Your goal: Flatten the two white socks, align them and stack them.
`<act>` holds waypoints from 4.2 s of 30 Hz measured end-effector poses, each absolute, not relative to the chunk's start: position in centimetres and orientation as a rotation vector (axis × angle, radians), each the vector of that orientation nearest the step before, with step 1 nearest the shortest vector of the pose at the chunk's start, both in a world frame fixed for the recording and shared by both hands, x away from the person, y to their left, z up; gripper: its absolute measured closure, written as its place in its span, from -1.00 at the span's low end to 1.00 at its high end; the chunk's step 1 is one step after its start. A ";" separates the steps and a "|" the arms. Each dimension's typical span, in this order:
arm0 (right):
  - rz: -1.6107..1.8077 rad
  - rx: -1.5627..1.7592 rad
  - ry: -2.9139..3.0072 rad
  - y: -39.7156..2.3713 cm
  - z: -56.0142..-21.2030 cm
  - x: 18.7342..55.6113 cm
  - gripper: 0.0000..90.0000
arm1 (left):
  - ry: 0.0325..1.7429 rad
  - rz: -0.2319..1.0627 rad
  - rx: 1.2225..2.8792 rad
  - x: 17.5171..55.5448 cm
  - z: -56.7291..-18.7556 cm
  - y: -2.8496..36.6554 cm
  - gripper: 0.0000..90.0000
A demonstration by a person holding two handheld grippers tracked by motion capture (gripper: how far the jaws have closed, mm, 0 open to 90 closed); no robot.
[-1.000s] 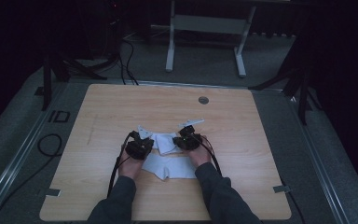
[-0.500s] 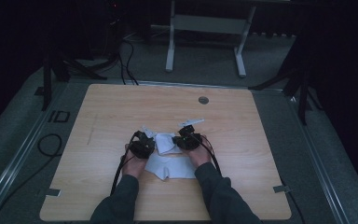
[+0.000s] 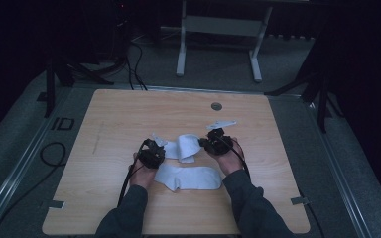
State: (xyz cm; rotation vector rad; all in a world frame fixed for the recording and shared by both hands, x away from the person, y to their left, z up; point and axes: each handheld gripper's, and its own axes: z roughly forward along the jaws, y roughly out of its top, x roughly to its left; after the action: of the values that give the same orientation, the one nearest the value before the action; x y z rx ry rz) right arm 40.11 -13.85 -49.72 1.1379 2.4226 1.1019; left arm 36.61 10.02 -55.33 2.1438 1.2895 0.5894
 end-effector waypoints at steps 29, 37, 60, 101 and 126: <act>1.038 1.295 2.305 -21.8 -49.2 40.7 0.95 | 1.293 0.557 2.148 36.9 -55.2 10.4 0.99; 1.010 1.344 2.287 -23.9 -49.6 40.9 0.95 | 1.298 0.564 2.154 37.0 -55.2 10.5 0.99; 1.012 1.204 2.340 -20.5 -48.2 41.0 0.29 | 1.279 0.516 1.999 34.8 -53.5 12.4 0.71; 0.974 0.890 2.602 -7.3 -52.1 42.4 0.30 | 1.382 0.554 1.948 29.7 -54.0 17.2 0.60; 0.961 0.993 2.657 -6.3 -54.8 43.1 0.86 | 1.361 0.565 1.969 28.7 -53.9 16.8 0.59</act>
State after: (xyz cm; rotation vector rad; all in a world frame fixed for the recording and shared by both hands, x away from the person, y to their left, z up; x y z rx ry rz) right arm 43.12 -6.32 -54.78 0.9928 2.6575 0.9610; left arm 28.74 16.83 -53.86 1.9687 1.3609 0.5649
